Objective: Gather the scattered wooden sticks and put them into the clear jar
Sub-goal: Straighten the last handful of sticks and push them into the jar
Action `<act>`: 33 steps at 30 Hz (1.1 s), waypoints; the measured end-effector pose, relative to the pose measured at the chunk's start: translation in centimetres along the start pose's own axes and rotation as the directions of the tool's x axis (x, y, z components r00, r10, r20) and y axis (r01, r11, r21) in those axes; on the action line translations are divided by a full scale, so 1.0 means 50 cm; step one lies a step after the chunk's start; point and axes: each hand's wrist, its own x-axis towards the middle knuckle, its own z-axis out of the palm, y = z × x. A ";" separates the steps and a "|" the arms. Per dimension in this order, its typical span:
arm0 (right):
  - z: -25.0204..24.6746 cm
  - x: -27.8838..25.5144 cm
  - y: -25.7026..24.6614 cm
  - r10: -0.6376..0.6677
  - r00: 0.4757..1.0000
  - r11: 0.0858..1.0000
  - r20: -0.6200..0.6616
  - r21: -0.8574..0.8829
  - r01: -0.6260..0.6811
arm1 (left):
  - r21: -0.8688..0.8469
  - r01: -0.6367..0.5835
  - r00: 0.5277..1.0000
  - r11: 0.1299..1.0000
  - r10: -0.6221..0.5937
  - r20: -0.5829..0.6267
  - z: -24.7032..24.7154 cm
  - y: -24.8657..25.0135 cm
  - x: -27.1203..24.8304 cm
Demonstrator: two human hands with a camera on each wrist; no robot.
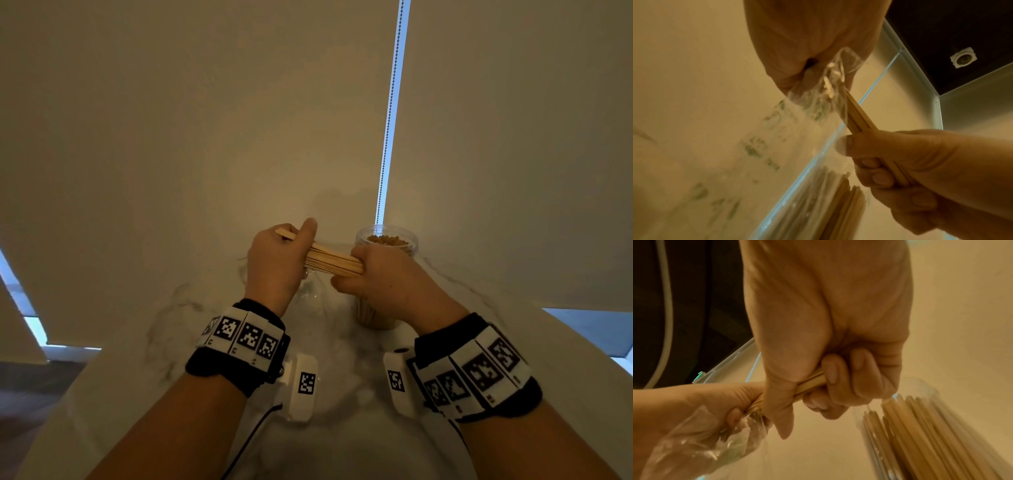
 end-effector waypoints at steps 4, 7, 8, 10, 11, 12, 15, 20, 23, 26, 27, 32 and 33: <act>-0.008 -0.005 0.008 0.001 1.000 0.996 -0.010 -0.091 -0.002 | -0.081 -0.028 0.999 0.996 0.031 0.037 0.007 0.005 -0.008; -0.014 -0.001 0.025 0.080 0.997 0.996 0.006 -0.036 -0.080 | -0.165 0.007 0.998 0.986 0.003 0.060 0.008 0.005 -0.009; -0.019 -0.001 0.031 0.104 0.995 0.994 0.001 -0.018 -0.104 | -0.172 0.025 0.998 0.985 -0.015 0.058 0.006 0.003 -0.008; -0.034 -0.005 0.039 0.156 0.987 0.987 -0.032 0.044 -0.155 | -0.099 0.034 0.999 0.995 -0.030 0.039 -0.003 -0.007 -0.002; -0.044 -0.008 0.042 0.183 0.982 0.980 -0.055 0.091 -0.178 | -0.039 0.024 0.999 0.999 -0.023 0.035 -0.010 -0.011 0.003; -0.054 -0.012 0.044 0.205 0.975 0.972 -0.081 0.138 -0.192 | 0.014 0.017 0.999 1.000 -0.018 0.045 -0.016 -0.011 0.006; -0.082 -0.022 0.047 0.251 0.963 0.949 -0.100 0.224 -0.224 | 0.069 0.012 0.998 0.998 -0.016 0.053 -0.031 -0.002 0.018; -0.111 -0.033 0.060 0.306 0.951 0.940 -0.044 0.175 -0.294 | -0.019 -0.013 0.994 1.000 0.015 0.111 -0.019 0.039 0.006; -0.118 -0.029 0.080 0.330 0.939 0.933 -0.097 0.184 -0.309 | -0.003 -0.016 0.978 1.000 0.016 0.206 0.017 0.052 -0.004; -0.126 -0.023 0.094 0.350 0.934 0.931 -0.063 0.129 -0.340 | 0.018 0.004 0.964 1.000 -0.009 0.267 0.060 0.058 0.007; -0.131 -0.020 0.097 0.367 0.930 0.925 -0.034 0.116 -0.361 | 0.022 0.024 0.961 0.999 -0.030 0.273 0.075 0.058 0.016; -0.180 0.000 0.094 0.420 0.907 0.907 0.037 -0.014 -0.420 | 0.054 0.168 0.957 0.984 -0.176 0.232 0.151 0.042 0.061; -0.190 0.008 0.093 0.417 0.908 0.908 0.040 -0.055 -0.415 | 0.056 0.182 0.957 0.982 -0.190 0.217 0.164 0.039 0.066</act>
